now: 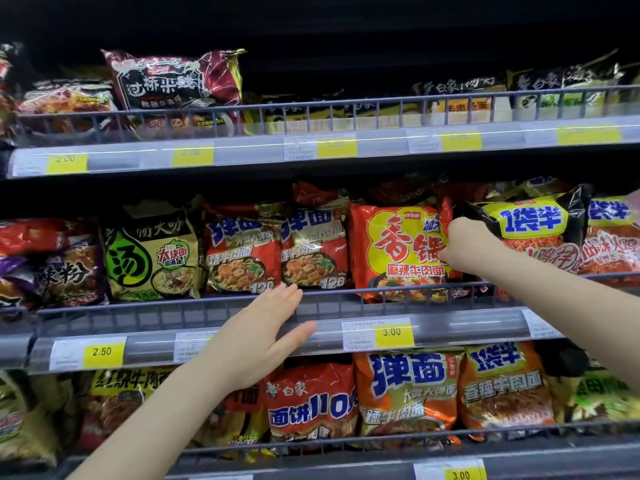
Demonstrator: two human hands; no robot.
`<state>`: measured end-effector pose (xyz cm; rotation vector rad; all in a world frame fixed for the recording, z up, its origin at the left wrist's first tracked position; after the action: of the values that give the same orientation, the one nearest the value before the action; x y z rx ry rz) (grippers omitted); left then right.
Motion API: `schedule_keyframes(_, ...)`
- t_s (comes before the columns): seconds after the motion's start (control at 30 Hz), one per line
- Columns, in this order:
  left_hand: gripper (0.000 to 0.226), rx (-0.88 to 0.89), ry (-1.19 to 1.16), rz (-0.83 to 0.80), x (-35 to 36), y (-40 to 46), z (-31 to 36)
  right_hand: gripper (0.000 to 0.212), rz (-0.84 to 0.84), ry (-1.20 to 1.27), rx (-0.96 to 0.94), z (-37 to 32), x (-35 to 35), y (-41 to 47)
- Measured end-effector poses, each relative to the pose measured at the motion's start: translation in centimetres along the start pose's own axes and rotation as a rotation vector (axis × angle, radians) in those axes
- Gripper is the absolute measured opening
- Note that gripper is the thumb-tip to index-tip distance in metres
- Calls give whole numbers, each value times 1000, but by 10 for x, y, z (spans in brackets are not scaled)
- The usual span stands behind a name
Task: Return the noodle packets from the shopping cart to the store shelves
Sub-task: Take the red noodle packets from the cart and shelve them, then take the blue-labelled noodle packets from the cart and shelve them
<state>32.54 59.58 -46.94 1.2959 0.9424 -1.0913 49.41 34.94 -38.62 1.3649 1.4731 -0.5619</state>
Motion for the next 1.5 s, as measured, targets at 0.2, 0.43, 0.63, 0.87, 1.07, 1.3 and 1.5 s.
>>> schedule_keyframes(0.2, 103, 3, 17, -5, -1, 0, 0, 18, 180, -489, -24, -15, 15, -30)
schedule_keyframes(0.43, 92, 12, 65, -21, -2, -1, 2, 71, 242, -698, -142, -19, 33, -53)
schedule_keyframes(0.63, 85, 39, 190, -12, 7, -1, -6, 81, 54, -517, -515, -45, 56, -69)
schedule_keyframes(0.87, 72, 84, 133, -29, -19, -3, -14, 55, 16, -451, -713, -96, 71, -71)
schedule_keyframes(1.07, 69, -60, 171, -100, -65, -22, -55, 34, -100, -296, -894, -152, 72, -56)
schedule_keyframes(1.3, 65, -295, 273, -311, -137, -79, -103, 29, -268, -388, -1008, -224, 48, -58)
schedule_keyframes(1.5, 62, -529, 279, -372, -249, -145, -119, 33, -478, -383, -1130, -302, -7, -68)
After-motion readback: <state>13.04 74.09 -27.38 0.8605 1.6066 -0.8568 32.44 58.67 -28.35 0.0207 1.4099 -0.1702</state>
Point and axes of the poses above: each hand's wrist, its own y-axis towards the middle knuckle, its own x-axis out of the palm, z = x × y, the point moved 1 cm from there along y, towards the middle knuckle, and after that the axes turned 14 degrees about -z, right-handed, at the moved point
